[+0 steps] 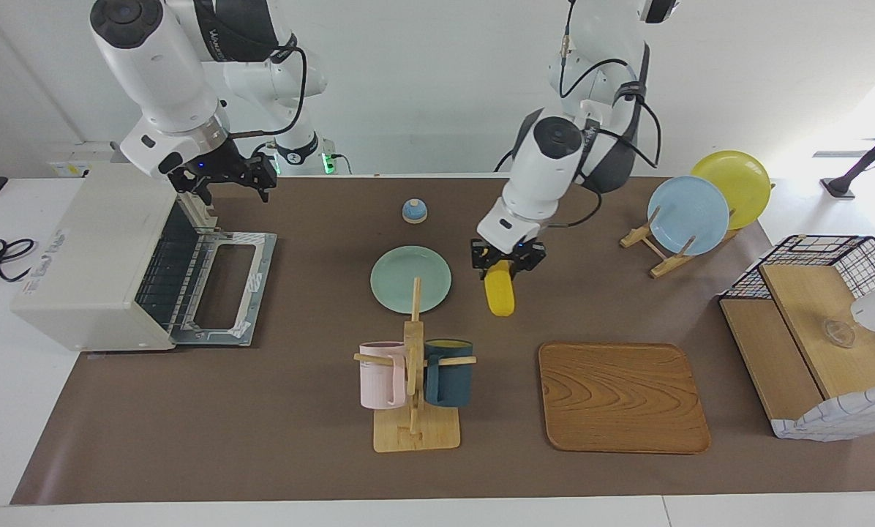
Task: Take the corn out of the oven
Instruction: 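Carry the corn cob to the wooden tray with the left gripper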
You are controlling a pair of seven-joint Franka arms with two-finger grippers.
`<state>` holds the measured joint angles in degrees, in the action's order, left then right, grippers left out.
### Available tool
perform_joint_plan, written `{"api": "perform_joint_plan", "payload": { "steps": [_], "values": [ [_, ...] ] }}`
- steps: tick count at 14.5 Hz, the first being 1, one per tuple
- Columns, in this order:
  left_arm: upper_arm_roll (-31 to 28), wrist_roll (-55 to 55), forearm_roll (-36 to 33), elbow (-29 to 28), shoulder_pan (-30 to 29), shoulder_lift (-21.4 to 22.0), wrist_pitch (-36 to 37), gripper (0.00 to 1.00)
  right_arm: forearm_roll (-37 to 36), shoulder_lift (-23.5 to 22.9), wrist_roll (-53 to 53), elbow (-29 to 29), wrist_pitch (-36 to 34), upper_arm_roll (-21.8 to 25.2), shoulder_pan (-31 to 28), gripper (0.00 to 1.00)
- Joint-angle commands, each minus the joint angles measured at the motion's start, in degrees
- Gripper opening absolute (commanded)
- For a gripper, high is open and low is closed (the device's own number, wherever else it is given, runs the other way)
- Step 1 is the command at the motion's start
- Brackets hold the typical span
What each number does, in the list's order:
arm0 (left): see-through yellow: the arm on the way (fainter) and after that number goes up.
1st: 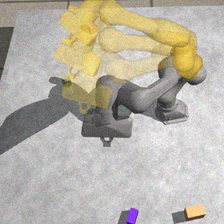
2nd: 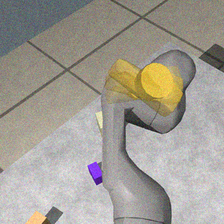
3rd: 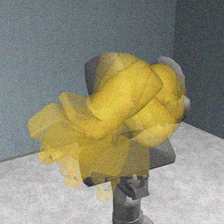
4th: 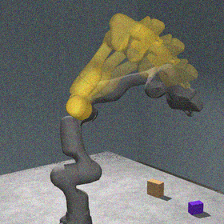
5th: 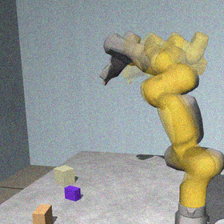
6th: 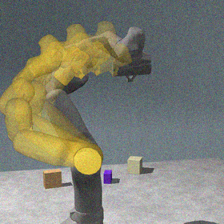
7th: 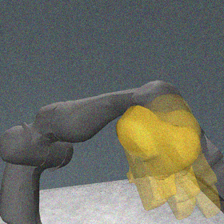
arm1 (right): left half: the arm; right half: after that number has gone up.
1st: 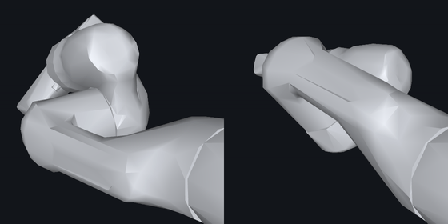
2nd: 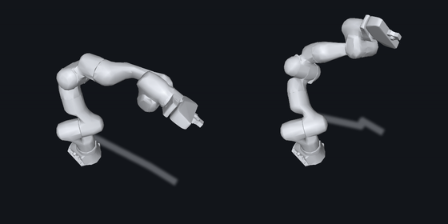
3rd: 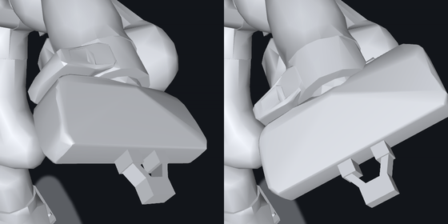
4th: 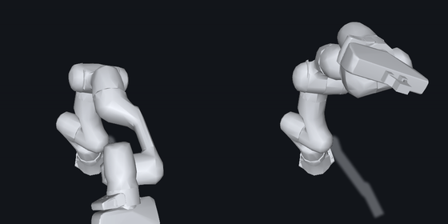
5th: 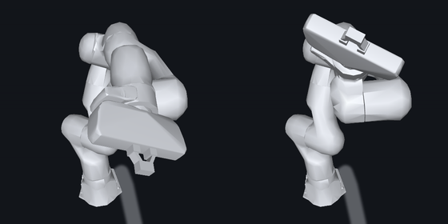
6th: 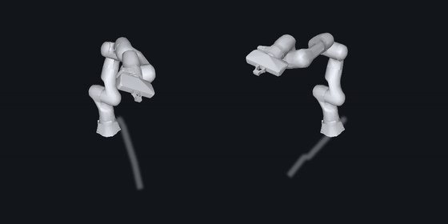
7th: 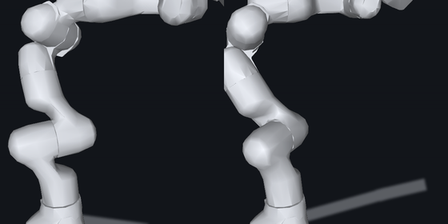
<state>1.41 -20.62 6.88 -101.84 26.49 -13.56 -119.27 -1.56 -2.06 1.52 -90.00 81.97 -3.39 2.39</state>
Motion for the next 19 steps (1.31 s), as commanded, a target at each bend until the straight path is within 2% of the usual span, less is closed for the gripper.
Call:
{"api": "perform_joint_plan", "payload": {
  "steps": [1,2,5,7,10,14,17,19],
  "values": [
    [0.79,7.5,-0.55,0.06,-8.18,-0.76,-0.44,0.0,-0.63,1.0,-1.34,-1.31,0.3,-0.39,-0.63,1.0],
    [0.79,9.26,-0.55,1.63,-10.56,-2.16,-0.35,0.0,-0.63,1.01,-1.34,-1.31,0.3,-0.39,-0.55,1.0],
    [0.7,12.7,-0.99,10.75,-16.02,-10.49,0.09,0.0,-0.63,1.18,-1.34,-2.1,0.56,-0.39,-0.54,1.0],
    [0.7,12.97,-2.13,15.6,-17.61,-16.56,-0.7,0.0,-0.63,1.18,-1.34,-2.11,0.56,-0.39,-0.28,1.0],
    [0.61,12.97,-2.39,22.9,-19.62,-22.81,-1.23,0.0,-0.63,1.44,-1.16,-2.72,0.91,-0.65,-0.02,1.0],
    [0.7,13.24,-3.63,22.47,-20.52,-24.32,-6.67,0.0,-0.63,1.62,-1.25,-3.25,1.0,-0.66,-0.11,1.0],
    [0.7,13.15,-3.36,23.26,-20.17,-28.0,-10.27,0.0,-0.63,1.71,-1.08,-3.25,1.0,-0.74,-0.02,1.0],
    [0.7,13.15,-3.27,23.61,-20.51,-28.8,-10.29,0.0,-0.55,1.71,-1.08,-3.25,1.0,-0.74,-0.02,1.0]
  ]
}}
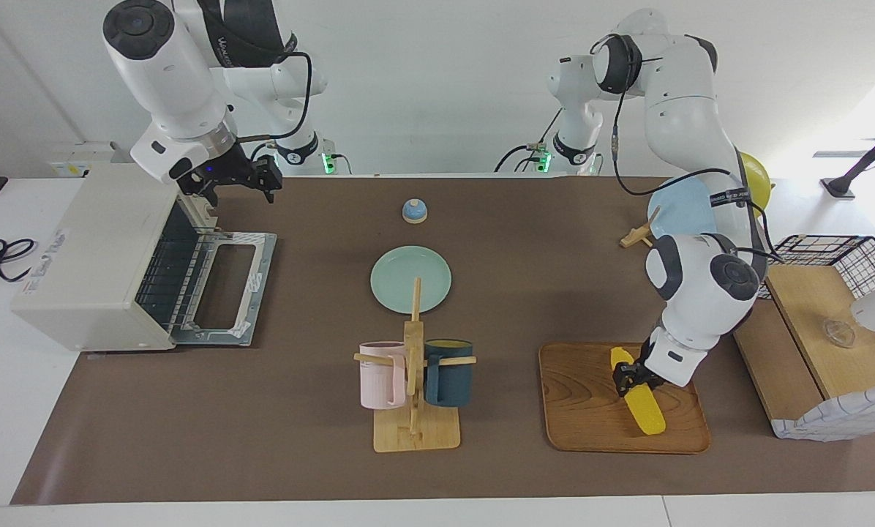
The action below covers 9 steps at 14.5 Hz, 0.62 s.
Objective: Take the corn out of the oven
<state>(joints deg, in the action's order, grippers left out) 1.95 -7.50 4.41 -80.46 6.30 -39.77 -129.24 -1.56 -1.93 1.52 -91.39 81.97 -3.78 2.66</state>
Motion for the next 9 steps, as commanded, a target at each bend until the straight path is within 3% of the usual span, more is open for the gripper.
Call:
{"api": "perform_joint_plan", "payload": {
  "steps": [1,9],
  "values": [
    [0.16,0.12,-0.72,3.28,-0.24,-2.77,-0.14,0.0,-0.63,1.66,-0.99,-1.95,1.0,-0.35,-0.29,1.0],
    [0.07,0.29,-1.51,4.61,-0.41,-3.38,-0.22,0.0,-0.55,1.92,-0.9,-2.48,1.0,-0.52,-0.29,1.0]
  ]
}}
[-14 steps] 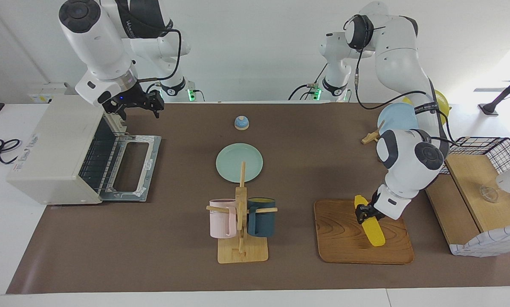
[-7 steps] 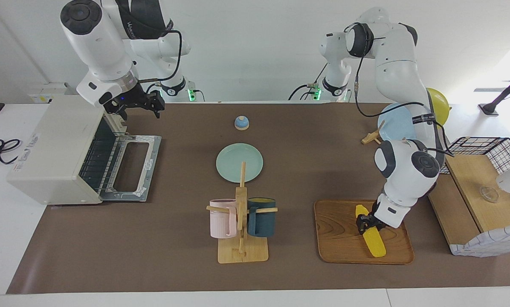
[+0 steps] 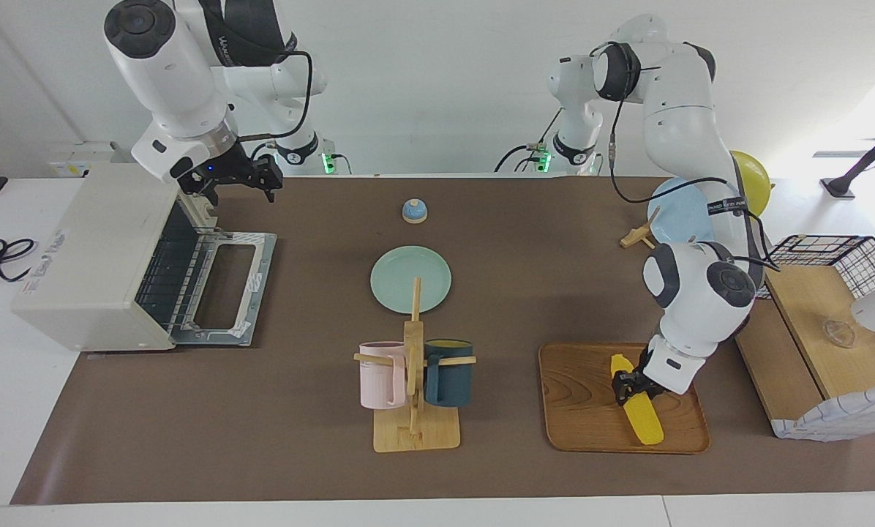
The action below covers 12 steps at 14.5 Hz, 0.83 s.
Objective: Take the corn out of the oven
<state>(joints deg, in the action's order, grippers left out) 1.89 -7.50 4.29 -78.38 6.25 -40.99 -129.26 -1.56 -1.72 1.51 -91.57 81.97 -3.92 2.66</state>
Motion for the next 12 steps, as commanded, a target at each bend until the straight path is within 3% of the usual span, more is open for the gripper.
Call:
{"api": "perform_joint_plan", "payload": {
  "steps": [1,2,3,5,6,9,12],
  "values": [
    [0.14,1.07,-1.39,2.53,-0.36,-2.17,0.14,0.35,-0.55,1.72,-0.99,-2.38,1.08,-0.38,-0.29,1.0],
    [0.14,1.43,-1.3,2.53,-0.27,-2.08,0.23,0.99,-0.55,1.9,-1.07,-2.99,1.08,-0.38,-0.29,0.93],
    [0.14,1.52,-1.3,2.53,-0.36,-1.73,0.32,1.0,-0.55,2.51,-1.25,-3.96,1.87,-0.38,-0.29,0.72],
    [0.14,1.52,-1.39,2.53,-0.44,0.02,3.29,1.0,0.07,4.52,-1.34,-8.24,4.24,-0.38,-0.2,0.07],
    [0.05,1.44,-1.39,2.53,-0.36,0.9,5.4,1.0,0.07,6.62,-1.34,-13.32,6.95,-0.47,0.06,0.0],
    [-0.04,1.17,-1.21,2.27,-0.44,4.5,7.87,1.0,-0.02,12.61,-0.73,-32.04,25.55,-0.38,0.67,0.0],
    [-0.04,0.82,-1.04,1.92,-1.06,9.24,13.22,1.0,-0.19,6.68,1.64,-38.05,37.51,-0.38,0.59,0.0]
  ]
}}
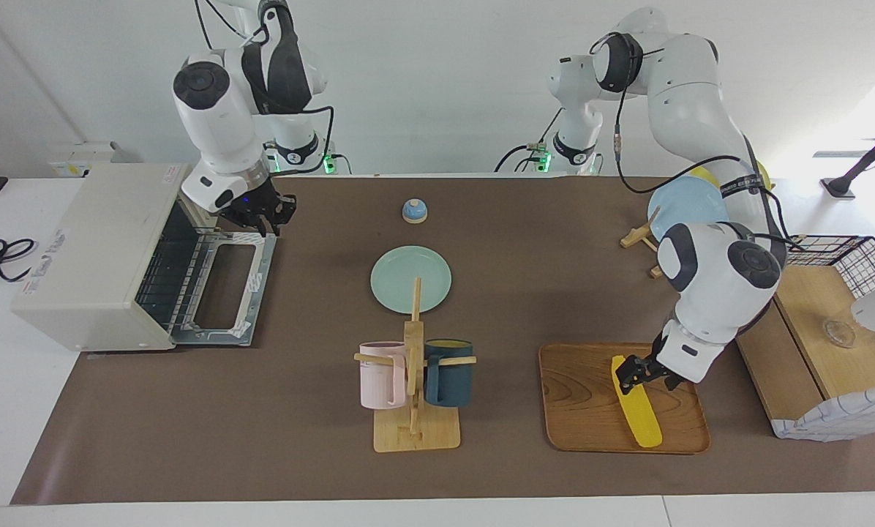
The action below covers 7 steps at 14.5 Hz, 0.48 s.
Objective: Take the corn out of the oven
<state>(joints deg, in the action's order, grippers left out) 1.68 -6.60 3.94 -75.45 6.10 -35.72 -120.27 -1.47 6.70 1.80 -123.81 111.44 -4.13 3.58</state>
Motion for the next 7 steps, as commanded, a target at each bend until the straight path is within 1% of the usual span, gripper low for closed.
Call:
{"api": "perform_joint_plan", "payload": {
  "steps": [1,4,6,7],
  "values": [
    [0.08,-0.17,-0.68,-1.01,-0.91,5.73,6.09,1.0,-0.72,-3.17,2.32,-7.66,12.01,-0.27,-0.24,0.0],
    [-1.14,-1.39,-0.86,-1.1,-0.83,10.21,11.62,1.0,-0.99,-3.71,6.01,-10.74,14.67,-0.27,2.57,0.0],
    [-1.5,-1.57,-1.21,-1.1,-0.83,13.03,15.93,1.0,-1.34,-4.24,6.29,-13.38,19.32,-0.18,2.32,0.0],
    [-1.41,-1.57,-2.6,-1.1,-0.83,14.26,18.12,1.0,-1.42,-3.89,6.28,-15.04,20.73,-0.18,1.96,0.0]
  ]
}}
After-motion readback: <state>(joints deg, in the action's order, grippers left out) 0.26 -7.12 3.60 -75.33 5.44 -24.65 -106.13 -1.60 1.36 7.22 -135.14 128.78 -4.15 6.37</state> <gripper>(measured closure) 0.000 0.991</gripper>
